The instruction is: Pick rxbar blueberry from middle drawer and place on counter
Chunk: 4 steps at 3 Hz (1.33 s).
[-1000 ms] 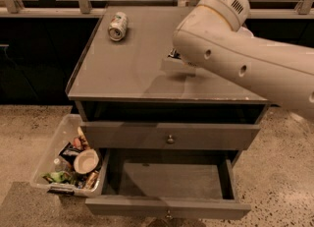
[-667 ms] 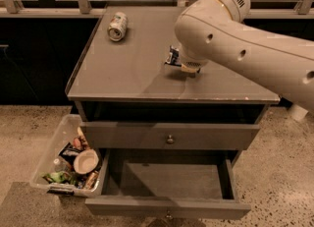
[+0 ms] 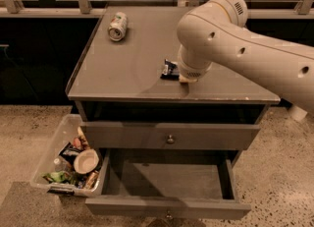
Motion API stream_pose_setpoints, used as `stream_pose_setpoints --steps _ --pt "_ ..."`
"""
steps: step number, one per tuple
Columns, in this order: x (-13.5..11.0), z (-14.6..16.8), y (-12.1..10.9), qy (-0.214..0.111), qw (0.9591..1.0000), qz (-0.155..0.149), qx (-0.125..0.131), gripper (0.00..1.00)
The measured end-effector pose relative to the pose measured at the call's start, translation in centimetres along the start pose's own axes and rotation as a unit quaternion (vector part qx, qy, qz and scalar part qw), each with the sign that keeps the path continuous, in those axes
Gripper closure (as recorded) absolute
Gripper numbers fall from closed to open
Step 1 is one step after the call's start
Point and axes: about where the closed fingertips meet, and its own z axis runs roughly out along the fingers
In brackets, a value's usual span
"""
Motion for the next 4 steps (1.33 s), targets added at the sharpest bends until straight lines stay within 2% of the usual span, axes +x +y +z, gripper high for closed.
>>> stream_pose_setpoints --steps 1,4 --pt "0.0 0.0 0.0 0.0 1.0 0.0 0.0 0.81" --pt "0.0 0.0 0.0 0.0 1.0 0.0 0.0 0.11"
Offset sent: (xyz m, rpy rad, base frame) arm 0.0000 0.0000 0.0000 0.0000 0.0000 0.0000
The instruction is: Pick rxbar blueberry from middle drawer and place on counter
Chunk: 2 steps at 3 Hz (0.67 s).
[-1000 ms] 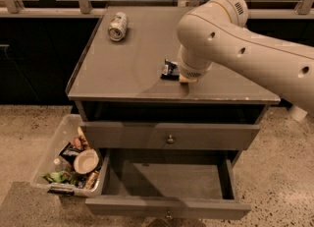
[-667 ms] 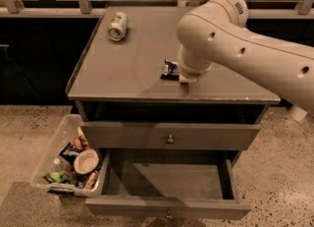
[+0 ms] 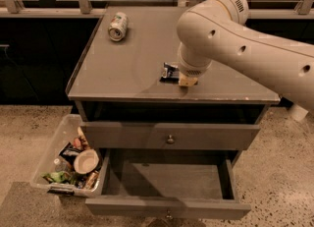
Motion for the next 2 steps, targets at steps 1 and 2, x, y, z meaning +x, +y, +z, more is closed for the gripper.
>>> stream_pose_setpoints --steps 1,2 --pt "0.0 0.0 0.0 0.0 1.0 0.0 0.0 0.0" --pt "0.0 0.0 0.0 0.0 1.0 0.0 0.0 0.0"
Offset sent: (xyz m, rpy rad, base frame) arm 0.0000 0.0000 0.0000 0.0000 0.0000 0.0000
